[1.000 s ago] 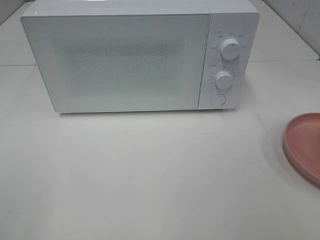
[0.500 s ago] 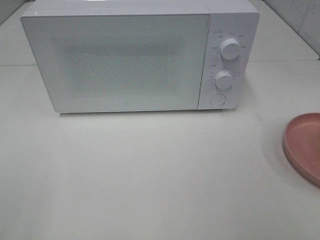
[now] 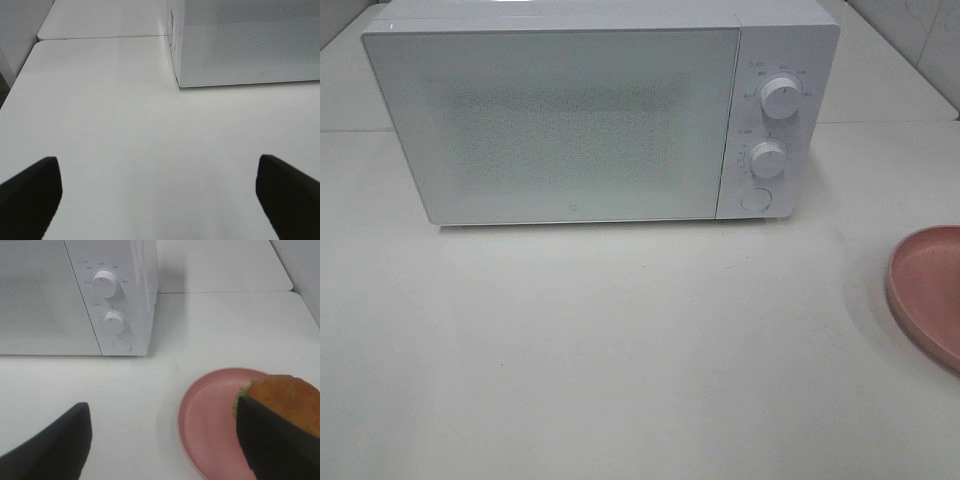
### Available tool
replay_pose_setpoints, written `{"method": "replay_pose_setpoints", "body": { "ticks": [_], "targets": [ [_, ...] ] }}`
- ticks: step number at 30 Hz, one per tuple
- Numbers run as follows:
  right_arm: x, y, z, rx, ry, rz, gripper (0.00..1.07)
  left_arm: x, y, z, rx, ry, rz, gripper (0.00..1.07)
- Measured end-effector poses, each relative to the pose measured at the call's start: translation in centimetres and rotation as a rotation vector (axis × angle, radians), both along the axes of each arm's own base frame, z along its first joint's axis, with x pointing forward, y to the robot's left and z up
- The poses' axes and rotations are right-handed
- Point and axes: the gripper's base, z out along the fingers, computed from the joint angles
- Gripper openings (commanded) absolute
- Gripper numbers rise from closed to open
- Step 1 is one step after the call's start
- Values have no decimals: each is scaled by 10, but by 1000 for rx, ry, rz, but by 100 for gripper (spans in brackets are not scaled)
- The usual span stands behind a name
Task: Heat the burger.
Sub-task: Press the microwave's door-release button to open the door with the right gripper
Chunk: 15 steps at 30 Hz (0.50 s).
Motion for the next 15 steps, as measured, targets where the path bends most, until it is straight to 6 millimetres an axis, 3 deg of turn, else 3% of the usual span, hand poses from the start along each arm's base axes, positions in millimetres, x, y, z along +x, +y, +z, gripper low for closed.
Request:
{"method": "replay_pose_setpoints", "body": {
  "ticks": [15],
  "targets": [
    [42, 7, 9, 11, -112, 21, 76, 0, 0, 0, 0, 0, 0, 98]
  ]
}}
